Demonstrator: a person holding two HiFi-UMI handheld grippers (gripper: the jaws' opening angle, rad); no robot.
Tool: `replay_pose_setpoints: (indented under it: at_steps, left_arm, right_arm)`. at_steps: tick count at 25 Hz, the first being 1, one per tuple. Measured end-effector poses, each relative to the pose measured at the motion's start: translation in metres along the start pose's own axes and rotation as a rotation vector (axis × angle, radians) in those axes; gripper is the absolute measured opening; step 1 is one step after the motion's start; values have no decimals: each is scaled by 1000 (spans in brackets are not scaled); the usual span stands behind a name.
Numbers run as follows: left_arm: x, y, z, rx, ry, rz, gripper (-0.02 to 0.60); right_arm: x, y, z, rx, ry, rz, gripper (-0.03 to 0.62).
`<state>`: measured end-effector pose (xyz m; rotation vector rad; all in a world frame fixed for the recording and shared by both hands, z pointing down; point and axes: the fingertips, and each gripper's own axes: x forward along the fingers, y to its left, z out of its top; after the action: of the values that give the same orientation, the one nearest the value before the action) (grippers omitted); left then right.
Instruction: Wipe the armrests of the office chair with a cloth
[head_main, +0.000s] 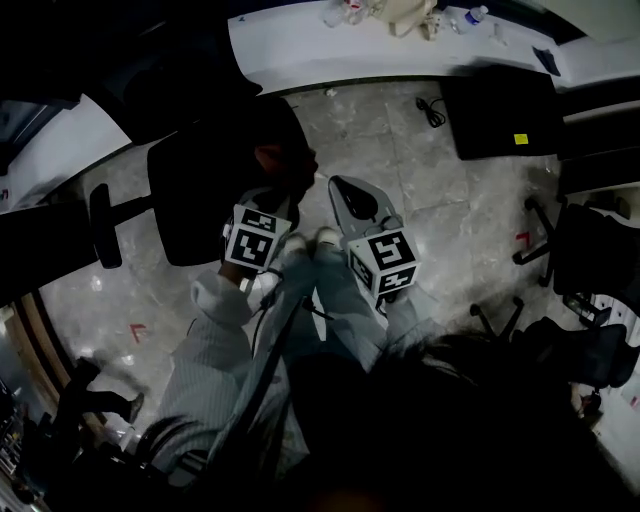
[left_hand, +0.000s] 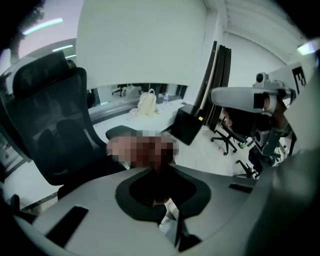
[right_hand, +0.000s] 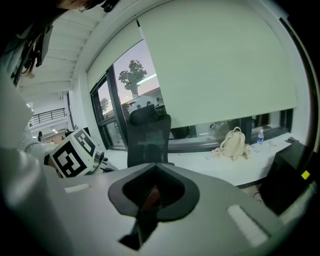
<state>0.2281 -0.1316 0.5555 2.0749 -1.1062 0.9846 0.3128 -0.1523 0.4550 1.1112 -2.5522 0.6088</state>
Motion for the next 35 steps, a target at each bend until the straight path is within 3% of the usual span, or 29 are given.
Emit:
replay_pose_setpoints:
  at_steps: [4, 9, 14, 22, 35]
  left_arm:
    - [-63, 5, 46, -17, -217, 88, 29]
    - [-173, -3, 111, 103, -484, 241, 29]
    - [-261, -22, 143, 159, -648, 339, 29]
    - [-287, -24, 146, 191, -678, 359, 29]
    - [-285, -22, 134, 188, -669, 347, 29]
  right_arm:
    - [-20, 12, 39, -46, -81, -3, 2]
    - [-50, 36, 119, -140, -248, -9, 2]
    - [-78, 75, 166, -236, -335, 20, 2]
    - [-74, 112, 179, -267, -328, 109, 0]
    - [-72, 120, 173, -264, -323, 109, 0]
